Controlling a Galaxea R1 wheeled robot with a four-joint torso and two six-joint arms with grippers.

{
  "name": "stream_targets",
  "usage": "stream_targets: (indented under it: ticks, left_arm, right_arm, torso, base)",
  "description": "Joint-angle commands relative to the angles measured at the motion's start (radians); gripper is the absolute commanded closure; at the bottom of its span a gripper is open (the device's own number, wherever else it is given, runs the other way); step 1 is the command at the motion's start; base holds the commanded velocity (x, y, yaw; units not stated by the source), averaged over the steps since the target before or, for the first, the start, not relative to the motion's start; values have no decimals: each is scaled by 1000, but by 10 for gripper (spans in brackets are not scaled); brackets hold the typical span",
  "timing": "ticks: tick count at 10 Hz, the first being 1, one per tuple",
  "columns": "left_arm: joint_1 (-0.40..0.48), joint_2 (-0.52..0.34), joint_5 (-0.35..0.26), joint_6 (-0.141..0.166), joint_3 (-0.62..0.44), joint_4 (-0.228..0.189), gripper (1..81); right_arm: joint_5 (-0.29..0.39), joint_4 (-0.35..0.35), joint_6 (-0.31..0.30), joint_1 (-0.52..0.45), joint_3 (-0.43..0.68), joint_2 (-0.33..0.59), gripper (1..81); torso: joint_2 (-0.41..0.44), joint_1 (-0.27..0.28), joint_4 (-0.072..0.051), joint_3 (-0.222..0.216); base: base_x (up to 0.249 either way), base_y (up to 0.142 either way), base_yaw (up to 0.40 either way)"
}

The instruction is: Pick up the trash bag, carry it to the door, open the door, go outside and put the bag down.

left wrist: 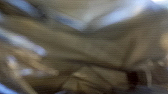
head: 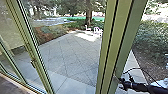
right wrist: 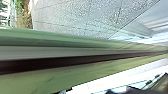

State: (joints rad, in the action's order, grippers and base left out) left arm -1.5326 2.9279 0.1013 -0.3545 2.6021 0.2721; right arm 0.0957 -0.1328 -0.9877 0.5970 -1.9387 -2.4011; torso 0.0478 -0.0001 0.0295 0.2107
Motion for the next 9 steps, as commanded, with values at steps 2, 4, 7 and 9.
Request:
stream_targets:
  ticks: [2,4,7,9]
  left_arm:
    - [16,-8,-80,-4,-2,4,811]
    - [15,-11,-83,-4,-2,4,811]
    - [10,-12,-91,-4,-2,2,811]
    - [8,-13,-94,-4,-2,4,811]
  right_arm:
    - [105,4,-23,-96,8,-9,10]
    - [128,42,-13,-131,5,32,10]
    - [274,177,-8,-294,4,125,10]
    - [350,245,0,-378,-11,136,10]
  torso:
    - [-1,1,0,1]
    - [-3,3,0,2]
    - [-5,6,-1,3]
    - [-6,7,-1,5]
  base:
    - [0,0,0]
    - [0,0,0]
    - [0,0,0]
    - [0,0,0]
